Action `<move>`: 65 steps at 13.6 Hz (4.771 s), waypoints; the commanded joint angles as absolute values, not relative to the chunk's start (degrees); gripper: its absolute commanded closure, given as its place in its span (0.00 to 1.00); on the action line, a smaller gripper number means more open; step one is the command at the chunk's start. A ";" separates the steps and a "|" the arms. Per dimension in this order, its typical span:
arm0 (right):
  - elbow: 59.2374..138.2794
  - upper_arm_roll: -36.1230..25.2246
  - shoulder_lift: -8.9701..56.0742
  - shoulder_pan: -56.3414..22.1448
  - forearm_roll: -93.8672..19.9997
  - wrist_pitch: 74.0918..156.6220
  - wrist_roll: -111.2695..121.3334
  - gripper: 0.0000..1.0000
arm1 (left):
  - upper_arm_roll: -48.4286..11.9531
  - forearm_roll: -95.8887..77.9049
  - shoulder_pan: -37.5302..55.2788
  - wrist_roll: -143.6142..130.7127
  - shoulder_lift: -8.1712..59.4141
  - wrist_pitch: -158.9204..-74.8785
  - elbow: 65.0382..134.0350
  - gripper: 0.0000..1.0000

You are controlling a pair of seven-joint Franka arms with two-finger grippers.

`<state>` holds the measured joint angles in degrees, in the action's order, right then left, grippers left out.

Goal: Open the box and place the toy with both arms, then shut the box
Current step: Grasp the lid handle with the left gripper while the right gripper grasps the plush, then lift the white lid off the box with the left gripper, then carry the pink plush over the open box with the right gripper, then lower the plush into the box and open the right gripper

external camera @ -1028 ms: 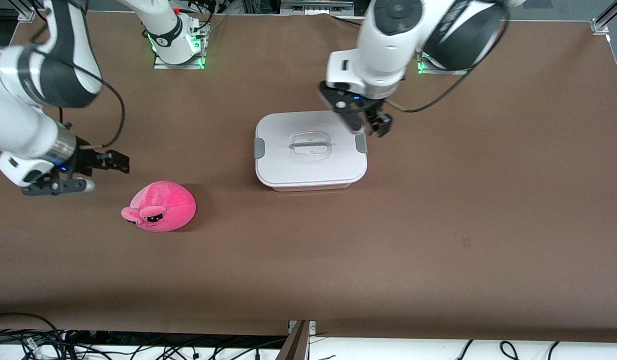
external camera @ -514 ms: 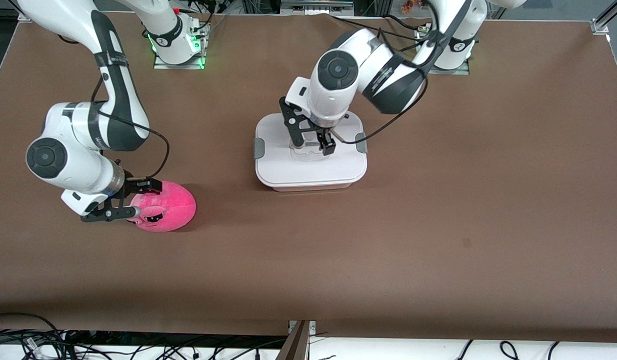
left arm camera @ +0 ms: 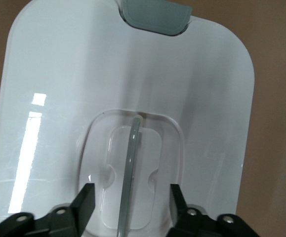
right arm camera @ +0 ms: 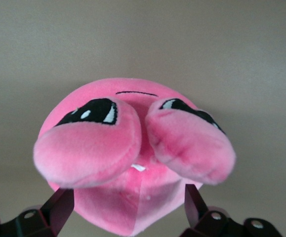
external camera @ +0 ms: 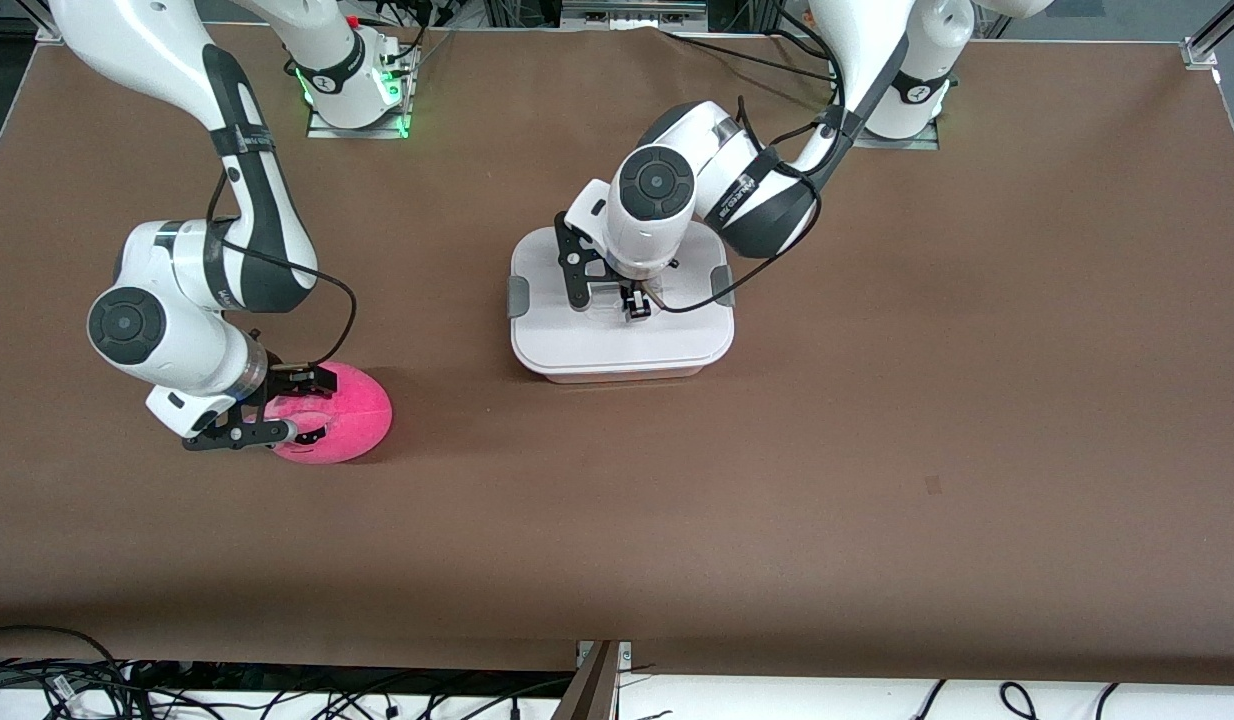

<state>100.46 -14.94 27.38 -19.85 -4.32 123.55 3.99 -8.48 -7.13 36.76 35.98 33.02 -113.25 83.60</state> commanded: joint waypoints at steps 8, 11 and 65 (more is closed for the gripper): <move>100.72 -14.85 26.81 -19.34 -5.19 123.84 5.27 1.00 | -9.84 -8.53 37.18 42.27 30.42 -110.93 81.65 1.00; 99.93 -14.85 26.19 -19.42 -5.01 123.84 7.02 1.00 | -9.76 -9.14 36.39 41.58 26.82 -107.42 81.30 1.00; 71.28 -16.51 29.38 -51.44 -1.75 105.12 33.75 0.00 | -11.42 -2.46 -10.55 77.17 19.60 -74.62 76.64 1.00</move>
